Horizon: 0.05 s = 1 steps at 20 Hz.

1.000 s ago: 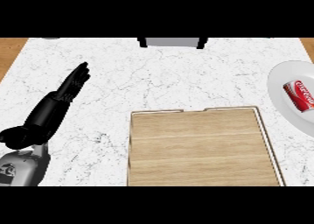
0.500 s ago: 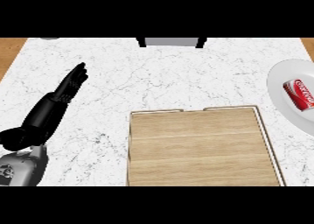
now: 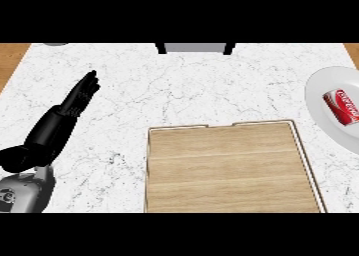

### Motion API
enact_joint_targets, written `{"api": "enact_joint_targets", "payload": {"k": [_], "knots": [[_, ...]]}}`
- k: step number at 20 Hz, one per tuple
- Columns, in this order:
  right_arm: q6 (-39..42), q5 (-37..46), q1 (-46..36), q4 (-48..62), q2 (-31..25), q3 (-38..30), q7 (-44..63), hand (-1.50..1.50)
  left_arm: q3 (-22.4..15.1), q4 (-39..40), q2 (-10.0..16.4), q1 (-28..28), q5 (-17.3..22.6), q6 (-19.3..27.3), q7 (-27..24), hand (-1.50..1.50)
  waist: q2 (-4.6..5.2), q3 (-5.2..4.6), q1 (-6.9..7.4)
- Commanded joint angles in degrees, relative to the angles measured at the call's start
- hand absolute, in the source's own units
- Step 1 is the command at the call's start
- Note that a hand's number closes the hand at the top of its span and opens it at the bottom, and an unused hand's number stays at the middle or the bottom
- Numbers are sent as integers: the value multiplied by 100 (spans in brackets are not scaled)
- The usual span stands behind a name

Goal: Pick the can from the tray and place it in the plate

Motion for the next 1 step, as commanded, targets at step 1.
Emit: {"api": "enact_joint_targets", "payload": {"k": [1], "knots": [[1470,-87,149,-111,-216,-3,-864,-150,16,-17,-1,105,22,-8,-8,0,-14,2,38]]}}
